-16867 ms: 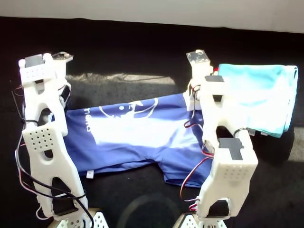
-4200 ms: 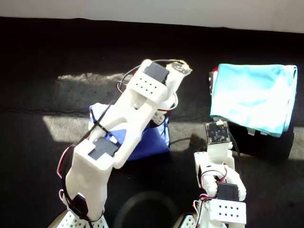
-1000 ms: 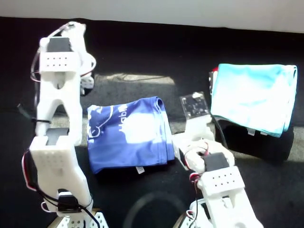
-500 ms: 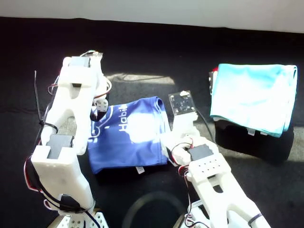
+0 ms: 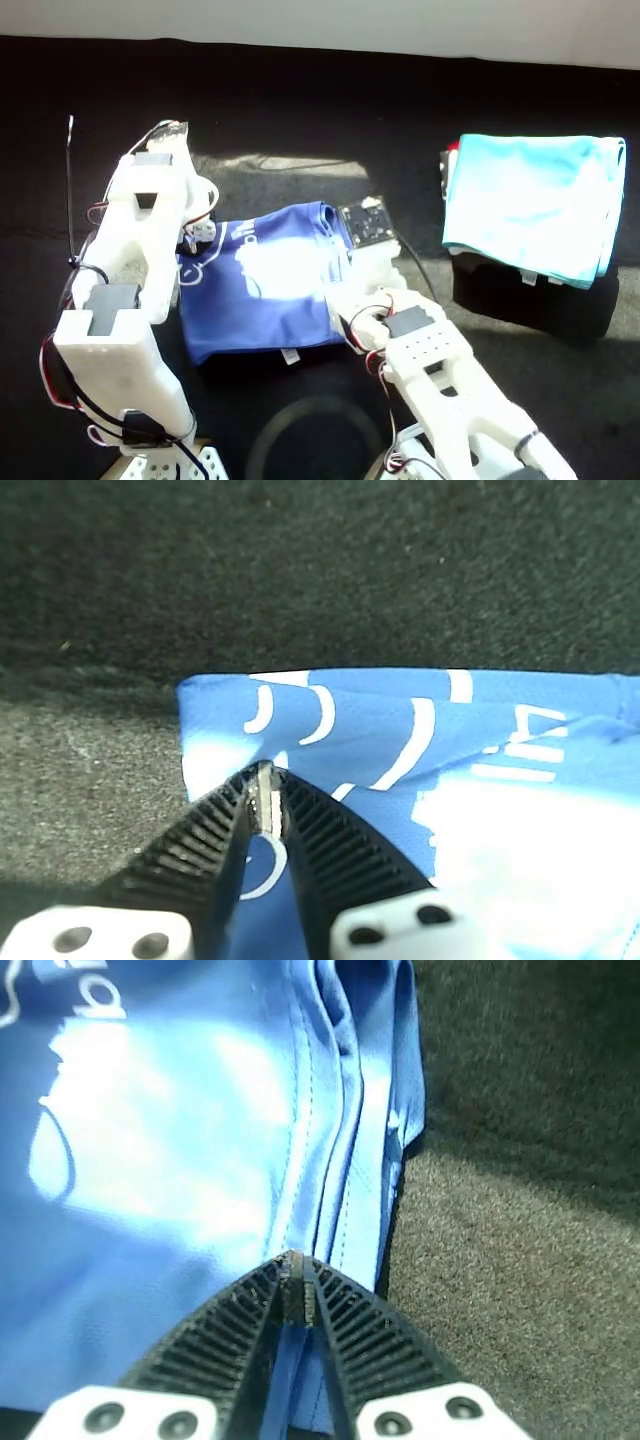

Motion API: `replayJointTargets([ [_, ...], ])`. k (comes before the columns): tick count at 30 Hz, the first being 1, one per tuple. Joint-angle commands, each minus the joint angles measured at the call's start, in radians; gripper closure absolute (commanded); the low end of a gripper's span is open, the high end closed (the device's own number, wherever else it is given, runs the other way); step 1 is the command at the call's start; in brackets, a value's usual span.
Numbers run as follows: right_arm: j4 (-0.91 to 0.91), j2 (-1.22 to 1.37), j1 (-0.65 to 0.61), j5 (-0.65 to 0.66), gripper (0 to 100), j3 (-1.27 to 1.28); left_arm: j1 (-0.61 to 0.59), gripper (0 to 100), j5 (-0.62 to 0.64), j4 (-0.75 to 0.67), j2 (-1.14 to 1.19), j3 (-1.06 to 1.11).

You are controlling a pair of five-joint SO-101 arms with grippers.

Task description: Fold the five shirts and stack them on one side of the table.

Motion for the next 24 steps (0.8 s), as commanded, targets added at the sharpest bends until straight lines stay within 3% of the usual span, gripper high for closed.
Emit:
replayJointTargets([
  [1,-0.041,0.107,-0.002,-0.005,99.0,0.002,-0.041,99,0.002,-0.011,-0.053,-0.004],
  [8,-0.036,0.13,-0.002,-0.005,99.1,-0.033,-0.053,99,0.002,0.028,-0.064,-0.018],
  [14,0.082,-0.065,-0.002,-0.005,99.1,-0.07,-0.058,99,0.0,0.199,-0.093,-0.113],
  [20,0.242,-0.128,0.036,0.061,99.0,-0.317,-0.051,99,0.0,0.319,-0.386,-0.064],
  [24,0.242,0.041,0.079,0.068,99.0,-0.49,-0.051,99,-0.04,0.307,-0.639,0.173],
])
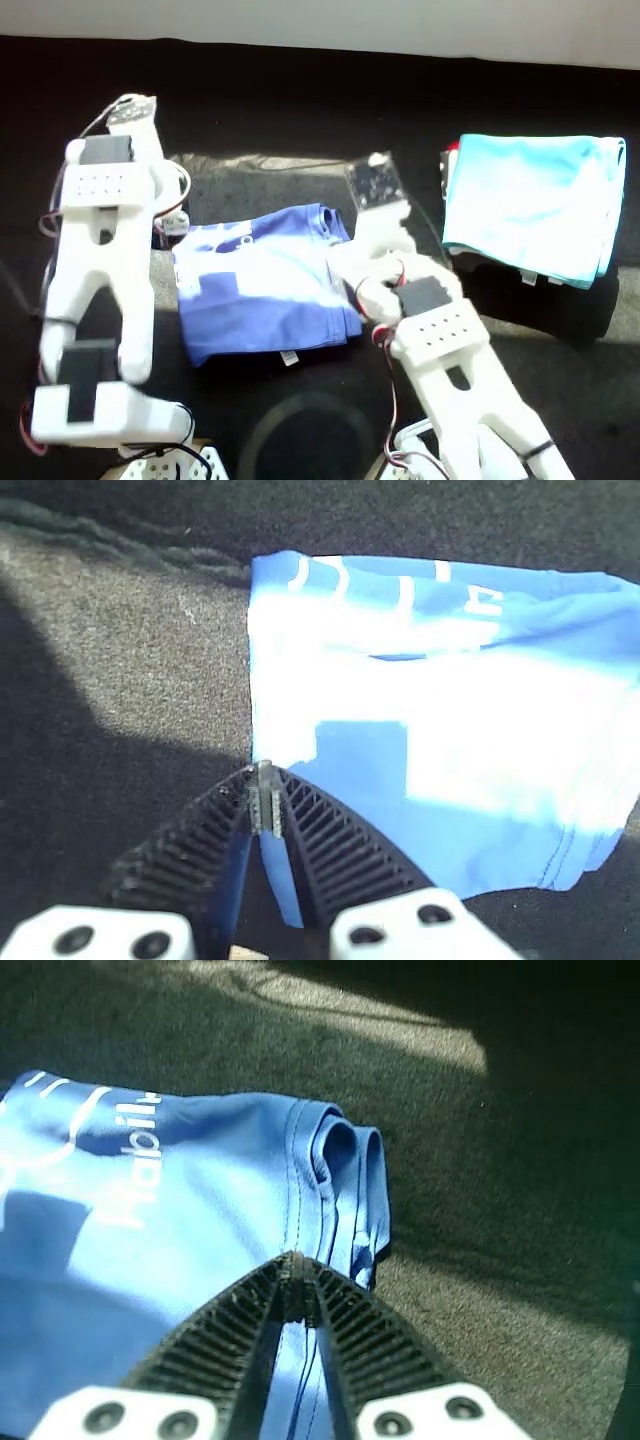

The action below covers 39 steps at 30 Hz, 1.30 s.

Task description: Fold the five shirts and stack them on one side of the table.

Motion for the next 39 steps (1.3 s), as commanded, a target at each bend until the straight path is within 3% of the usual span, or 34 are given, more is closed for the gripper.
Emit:
replayJointTargets([
  [1,0.007,0.14,0.031,0.012,99.0,-0.18,-0.012,99,-0.048,-0.028,-0.252,0.22],
  [6,0.007,0.386,0.004,-0.035,99.1,-0.366,-0.013,99,-0.115,-0.282,-0.438,0.625],
  [12,0.007,0.659,-0.028,-0.143,99.1,-0.604,-0.01,99,-0.115,-0.453,-0.516,0.854],
  [22,0.147,0.992,-0.005,-0.138,99.1,-0.885,-0.01,99,-0.114,-0.473,-0.519,0.984],
  [28,0.153,1.124,0.073,-0.138,99.1,-0.964,-0.012,99,-0.114,-0.641,-0.519,1.084],
  [31,0.174,1.124,0.091,-0.138,99.1,-1.003,-0.012,99,-0.114,-0.652,-0.521,1.09],
  [39,0.456,1.121,0.088,-0.138,99.1,-1.299,-0.016,99,-0.114,-0.649,-0.522,1.05],
])
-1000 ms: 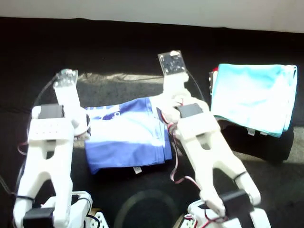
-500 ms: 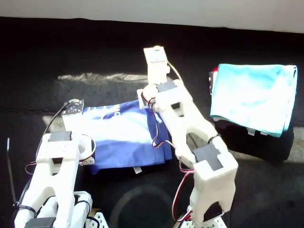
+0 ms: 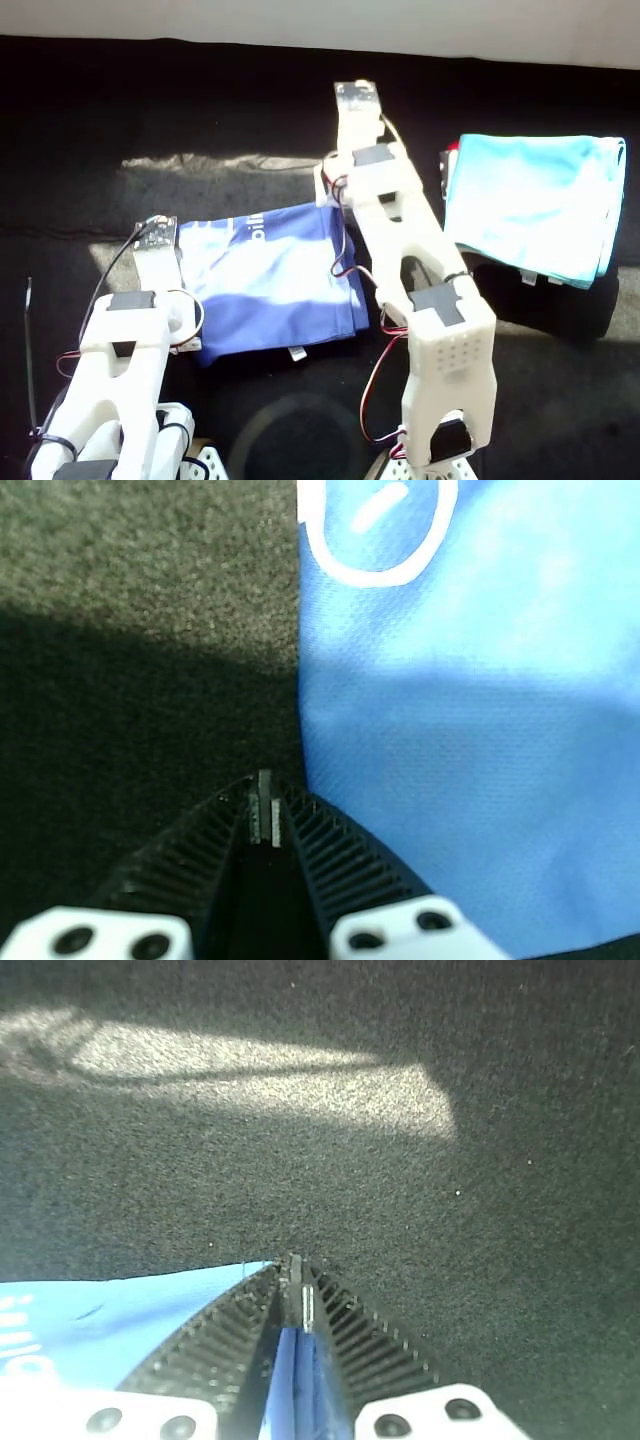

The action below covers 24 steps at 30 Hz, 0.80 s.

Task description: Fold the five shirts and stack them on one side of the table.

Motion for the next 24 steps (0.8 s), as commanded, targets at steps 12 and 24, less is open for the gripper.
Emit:
replayJointTargets([
  [12,0.602,-0.005,-0.035,-0.005,81.4,-0.495,-0.019,99,-0.002,0.233,-0.36,-0.209],
  [24,0.659,0.09,-0.17,-0.189,71.5,-0.401,-0.11,99,-0.006,0.104,-0.567,0.008],
])
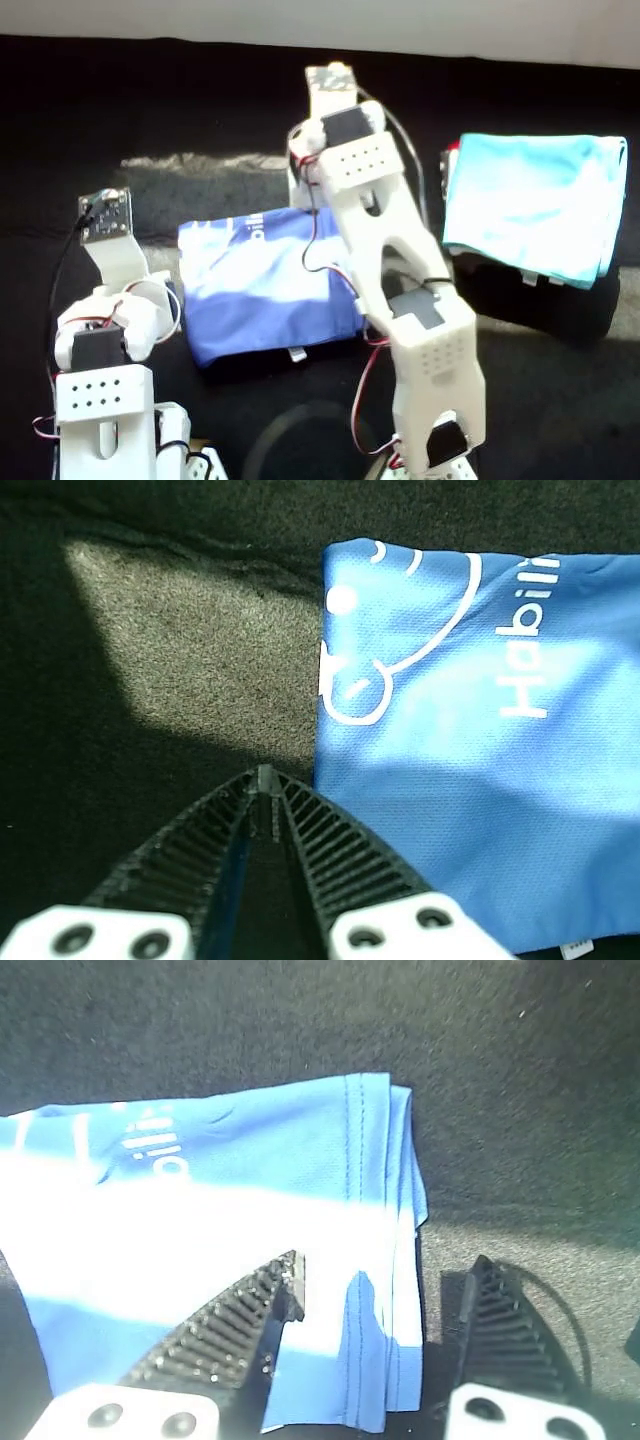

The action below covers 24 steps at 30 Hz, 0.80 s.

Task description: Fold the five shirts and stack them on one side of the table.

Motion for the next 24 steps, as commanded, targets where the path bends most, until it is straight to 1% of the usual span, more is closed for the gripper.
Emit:
replayJointTargets([
  [1,0.007,0.056,-0.028,-0.063,69.0,0.053,-0.036,99,-0.006,-0.037,-0.007,0.025],
  [3,0.001,0.104,-0.024,-0.071,65.4,0.079,-0.05,99,-0.008,-0.032,-0.007,0.031],
  [4,0.001,0.124,-0.024,-0.061,65.2,0.074,-0.056,99,-0.008,-0.031,-0.007,0.031],
  [13,-0.002,0.232,-0.024,-0.058,66.3,0.024,-0.067,99,-0.008,-0.029,-0.007,0.033],
  [18,-0.076,0.346,-0.036,-0.049,67.0,0.021,-0.067,99,-0.008,-0.029,-0.007,0.033],
  [20,-0.096,0.378,-0.045,-0.046,71.2,0.021,-0.067,99,-0.008,-0.029,-0.007,0.035],
  [21,-0.097,0.392,-0.048,-0.031,74.8,0.021,-0.067,99,-0.008,-0.029,-0.007,0.035],
  [24,-0.094,0.403,-0.062,0.055,91.9,0.021,-0.067,99,-0.008,-0.028,-0.007,0.035],
])
